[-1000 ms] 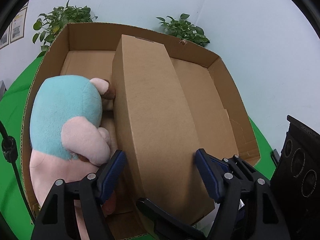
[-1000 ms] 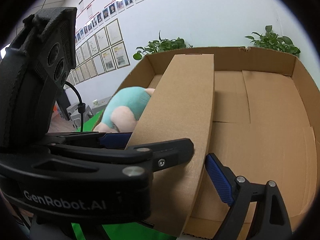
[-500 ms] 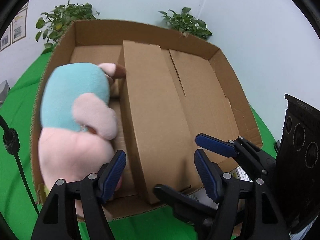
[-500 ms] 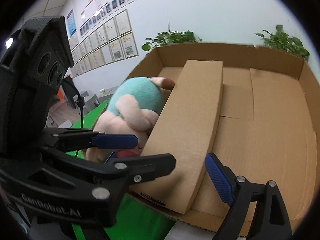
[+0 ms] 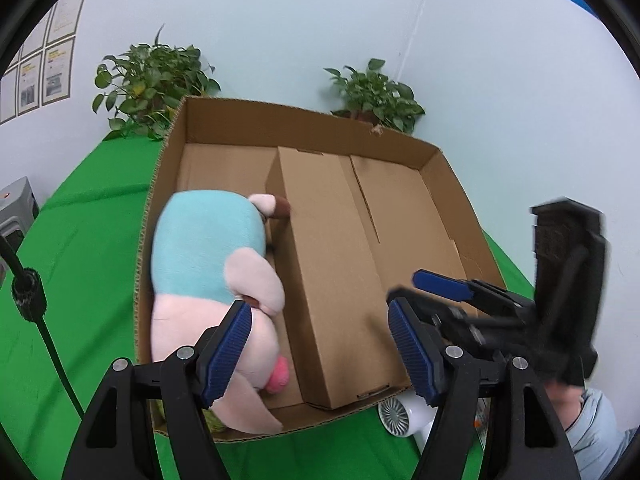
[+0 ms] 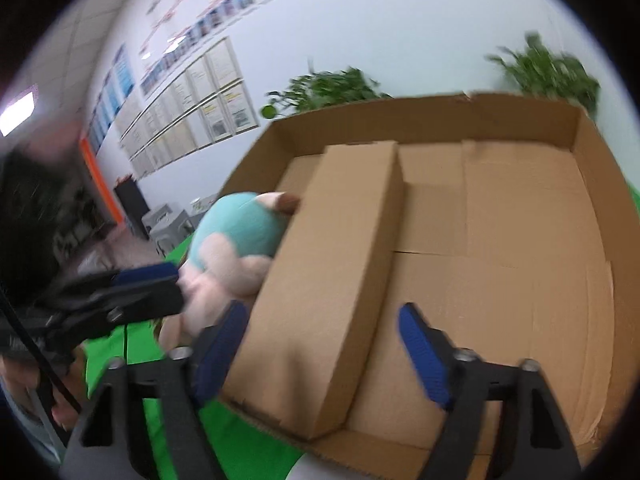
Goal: Organize objects
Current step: 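Lower the brown box into the tray beside the plush pig with both grippers, then open both grippers and pull them away from the brown box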
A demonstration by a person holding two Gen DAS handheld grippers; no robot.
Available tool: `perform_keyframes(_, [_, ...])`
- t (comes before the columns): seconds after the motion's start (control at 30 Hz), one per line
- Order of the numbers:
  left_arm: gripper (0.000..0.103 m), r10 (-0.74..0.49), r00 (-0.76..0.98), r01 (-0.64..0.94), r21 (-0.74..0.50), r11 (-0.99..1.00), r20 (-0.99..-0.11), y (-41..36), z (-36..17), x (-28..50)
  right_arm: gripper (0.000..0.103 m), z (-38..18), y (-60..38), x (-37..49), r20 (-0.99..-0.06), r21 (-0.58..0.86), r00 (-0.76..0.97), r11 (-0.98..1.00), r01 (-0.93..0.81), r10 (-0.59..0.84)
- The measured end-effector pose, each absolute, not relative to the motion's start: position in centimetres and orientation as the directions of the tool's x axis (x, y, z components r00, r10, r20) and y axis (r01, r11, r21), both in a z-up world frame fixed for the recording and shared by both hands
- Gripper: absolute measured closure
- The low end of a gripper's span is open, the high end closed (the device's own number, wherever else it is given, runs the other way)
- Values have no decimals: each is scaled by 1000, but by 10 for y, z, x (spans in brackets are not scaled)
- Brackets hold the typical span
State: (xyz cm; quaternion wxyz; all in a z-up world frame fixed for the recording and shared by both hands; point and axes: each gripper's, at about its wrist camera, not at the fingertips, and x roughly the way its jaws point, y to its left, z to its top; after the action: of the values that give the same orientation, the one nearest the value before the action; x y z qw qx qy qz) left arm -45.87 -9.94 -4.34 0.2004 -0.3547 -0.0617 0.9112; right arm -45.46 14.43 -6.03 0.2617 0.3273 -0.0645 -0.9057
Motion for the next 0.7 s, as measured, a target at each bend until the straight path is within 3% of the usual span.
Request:
perform_keyframes(0.13, [34, 393, -678, -313, -240, -919, -621, -105, -41, -453, 45, -70, 141, -484, -608, 353, -597, -852, 387, -523])
perform_keyframes(0.2, [34, 394, -681, -315, -238, -919, -617, -107, -41, -449, 62, -79, 137, -496, -633, 380, -562, -847, 373, -532])
perform_keyframes(0.57, [34, 372, -701, -310, -210, -927, -609, -110, -41, -440, 64, -82, 115, -490, -625, 359, -549, -829, 429, -555])
perform_keyframes(0.7, [33, 327, -730, -289, -162, -943, -600, -105, -38, -431, 60, -78, 111, -483, -626, 308, -577, -846, 435, -525])
